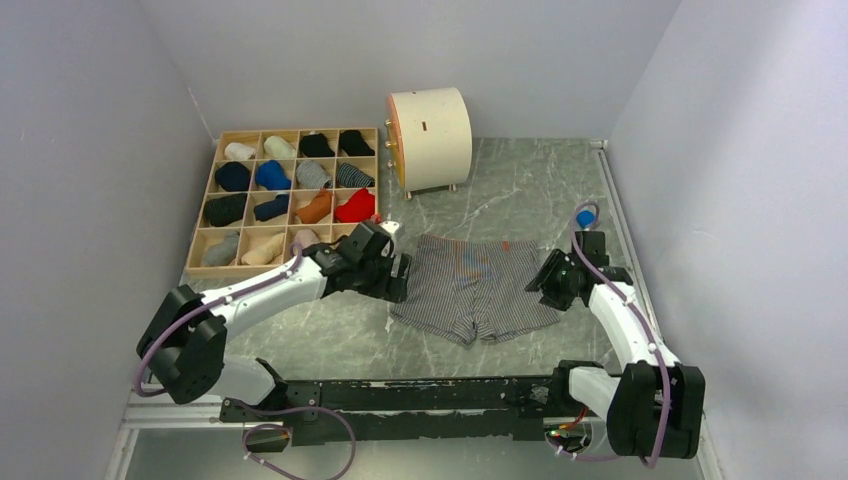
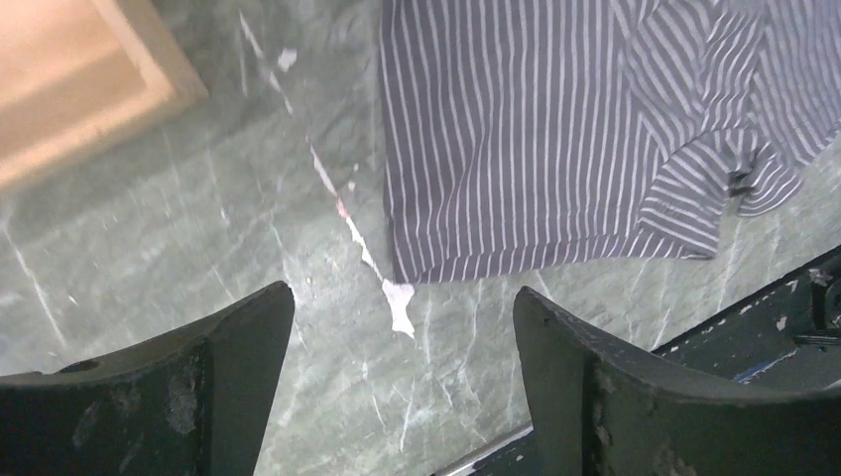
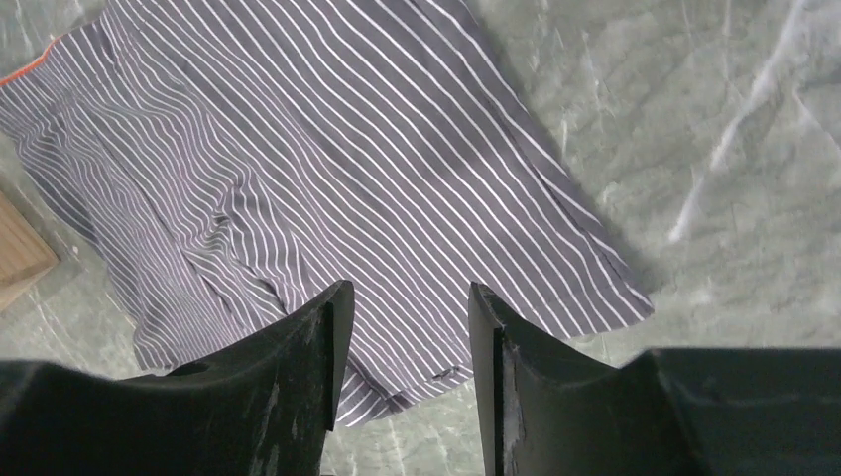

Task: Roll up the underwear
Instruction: Flatten out the underwear at the center of the board.

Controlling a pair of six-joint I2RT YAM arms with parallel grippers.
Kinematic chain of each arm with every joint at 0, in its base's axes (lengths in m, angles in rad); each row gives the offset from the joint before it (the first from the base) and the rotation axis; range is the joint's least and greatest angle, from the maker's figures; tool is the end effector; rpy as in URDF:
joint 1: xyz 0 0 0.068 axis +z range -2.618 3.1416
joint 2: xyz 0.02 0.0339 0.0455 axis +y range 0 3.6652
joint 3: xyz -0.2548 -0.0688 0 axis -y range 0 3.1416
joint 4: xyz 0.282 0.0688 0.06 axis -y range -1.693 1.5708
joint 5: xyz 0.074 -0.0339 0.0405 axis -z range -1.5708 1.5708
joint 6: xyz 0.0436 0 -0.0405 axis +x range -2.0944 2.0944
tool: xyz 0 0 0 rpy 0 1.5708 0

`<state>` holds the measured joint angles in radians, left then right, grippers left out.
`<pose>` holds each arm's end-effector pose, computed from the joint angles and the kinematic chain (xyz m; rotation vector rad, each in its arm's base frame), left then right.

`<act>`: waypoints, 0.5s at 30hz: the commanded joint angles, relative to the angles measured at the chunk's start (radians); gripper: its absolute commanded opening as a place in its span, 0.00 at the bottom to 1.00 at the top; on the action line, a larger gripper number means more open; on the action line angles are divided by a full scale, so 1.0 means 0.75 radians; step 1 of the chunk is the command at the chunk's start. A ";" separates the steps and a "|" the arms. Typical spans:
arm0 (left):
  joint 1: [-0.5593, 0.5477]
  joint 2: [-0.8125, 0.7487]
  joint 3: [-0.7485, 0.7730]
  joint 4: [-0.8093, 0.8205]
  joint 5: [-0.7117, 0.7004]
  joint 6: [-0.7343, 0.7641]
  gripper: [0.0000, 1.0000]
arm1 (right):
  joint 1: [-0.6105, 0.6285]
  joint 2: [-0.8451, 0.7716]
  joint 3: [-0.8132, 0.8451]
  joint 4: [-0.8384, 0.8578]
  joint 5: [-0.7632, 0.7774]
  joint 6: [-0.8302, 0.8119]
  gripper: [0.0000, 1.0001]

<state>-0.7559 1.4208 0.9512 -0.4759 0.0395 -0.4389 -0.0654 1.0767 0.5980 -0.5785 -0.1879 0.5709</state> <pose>0.2385 -0.2272 0.1960 0.4266 2.5635 -0.5149 0.2345 -0.0072 0.1594 0.7696 2.5473 0.4174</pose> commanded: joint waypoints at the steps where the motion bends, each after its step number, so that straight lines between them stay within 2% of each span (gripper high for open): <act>1: 0.001 -0.059 -0.111 0.143 0.027 -0.146 0.86 | 0.011 -0.097 0.029 -0.065 0.140 0.158 0.50; 4: 0.000 -0.078 -0.162 0.187 0.056 -0.197 0.88 | 0.012 -0.132 -0.048 -0.030 0.208 0.217 0.51; 9: 0.005 -0.084 -0.207 0.222 0.022 -0.251 0.96 | 0.012 -0.057 -0.134 -0.004 0.245 0.289 0.51; 15: 0.030 -0.012 -0.213 0.223 0.053 -0.277 0.96 | 0.012 -0.011 -0.214 0.010 0.385 0.363 0.50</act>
<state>-0.7483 1.3899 0.7910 -0.3511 0.0578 -0.6102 -0.0582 1.0592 0.4713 -0.5793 -0.0055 0.7750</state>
